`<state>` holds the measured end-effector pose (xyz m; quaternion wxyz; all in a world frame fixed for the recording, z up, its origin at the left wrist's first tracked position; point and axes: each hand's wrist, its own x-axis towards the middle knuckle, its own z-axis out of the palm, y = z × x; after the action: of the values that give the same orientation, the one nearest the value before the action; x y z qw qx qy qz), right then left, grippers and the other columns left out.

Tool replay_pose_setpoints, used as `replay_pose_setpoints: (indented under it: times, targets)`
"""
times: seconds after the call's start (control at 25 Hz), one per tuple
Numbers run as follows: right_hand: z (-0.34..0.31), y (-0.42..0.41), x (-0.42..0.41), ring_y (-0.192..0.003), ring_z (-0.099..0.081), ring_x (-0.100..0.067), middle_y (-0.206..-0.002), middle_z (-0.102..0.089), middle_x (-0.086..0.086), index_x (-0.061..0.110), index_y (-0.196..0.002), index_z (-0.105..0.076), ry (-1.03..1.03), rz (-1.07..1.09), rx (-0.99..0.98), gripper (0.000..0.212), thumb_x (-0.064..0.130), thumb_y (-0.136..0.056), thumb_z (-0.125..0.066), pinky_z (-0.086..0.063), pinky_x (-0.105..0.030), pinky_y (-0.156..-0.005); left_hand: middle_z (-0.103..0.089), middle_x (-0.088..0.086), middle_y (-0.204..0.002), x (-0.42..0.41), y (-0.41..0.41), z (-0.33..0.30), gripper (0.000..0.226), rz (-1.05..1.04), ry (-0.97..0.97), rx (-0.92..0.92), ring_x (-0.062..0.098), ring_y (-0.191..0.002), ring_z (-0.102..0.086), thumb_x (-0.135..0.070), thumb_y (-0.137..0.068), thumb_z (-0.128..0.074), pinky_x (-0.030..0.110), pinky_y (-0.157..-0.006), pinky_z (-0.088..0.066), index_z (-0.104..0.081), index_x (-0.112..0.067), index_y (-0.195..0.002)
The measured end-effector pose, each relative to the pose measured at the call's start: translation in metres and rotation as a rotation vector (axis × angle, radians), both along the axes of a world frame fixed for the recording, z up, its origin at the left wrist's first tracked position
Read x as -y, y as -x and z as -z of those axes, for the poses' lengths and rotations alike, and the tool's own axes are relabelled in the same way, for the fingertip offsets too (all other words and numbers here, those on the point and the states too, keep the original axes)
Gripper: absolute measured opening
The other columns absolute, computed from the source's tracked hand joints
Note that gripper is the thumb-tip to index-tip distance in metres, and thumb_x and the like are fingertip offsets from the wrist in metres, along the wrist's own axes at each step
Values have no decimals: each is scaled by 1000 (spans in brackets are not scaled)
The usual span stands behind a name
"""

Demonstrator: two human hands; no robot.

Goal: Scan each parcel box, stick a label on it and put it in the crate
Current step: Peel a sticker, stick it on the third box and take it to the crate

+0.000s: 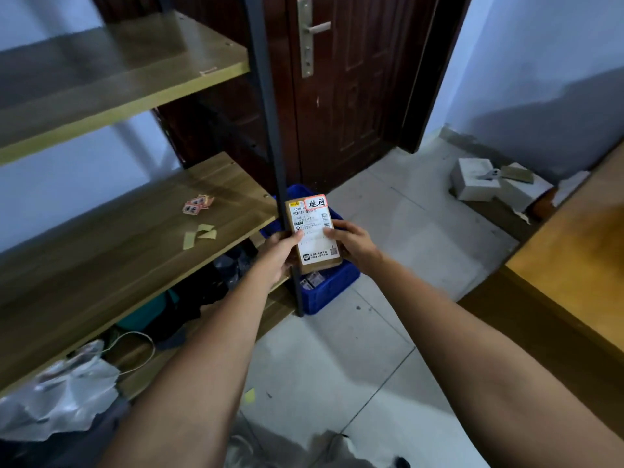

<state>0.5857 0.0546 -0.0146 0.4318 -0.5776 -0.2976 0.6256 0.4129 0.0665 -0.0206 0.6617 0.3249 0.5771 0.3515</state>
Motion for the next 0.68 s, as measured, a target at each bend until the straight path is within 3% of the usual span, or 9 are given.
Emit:
replay_pose_setpoints:
  times: [0.12,0.32,0.4,0.68]
  targets:
    - [-4,-32,-11,-97,-69,-30,-110,-69,-14,9,-122,-59,9,19,5,38,14,-86,-69,-58,-42,-83,-71,8,-107,-12,-38,-1,23,-26,-1,2,26,-98,-68,-23,-90,-64,43,-86,-57,-61,-19,-112]
    - [1,-61,-46,-95,-70,-28,-105,-69,-11,13,-123,-58,23,36,63,39,15,-86,-69,-59,-40,-83,-70,9,-110,-47,-74,9,29,-77,11,-5,23,-95,-68,-23,-90,-64,33,-72,-57,-60,-15,-118]
    - [6,-67,-63,-93,-70,-27,-101,-69,-9,14,-122,-58,32,30,79,38,15,-86,-69,-59,-39,-82,-70,9,-109,-63,-82,17,31,-99,24,-13,23,-95,-68,-24,-90,-64,34,-73,-57,-59,-15,-119]
    - [33,-88,-166,-84,-67,-21,-92,-65,-2,14,-125,-58,59,7,165,38,13,-88,-66,-58,-37,-80,-69,9,-110,-161,-108,52,34,-113,56,31,20,-91,-68,-24,-93,-60,31,-71,-56,-56,-13,-125]
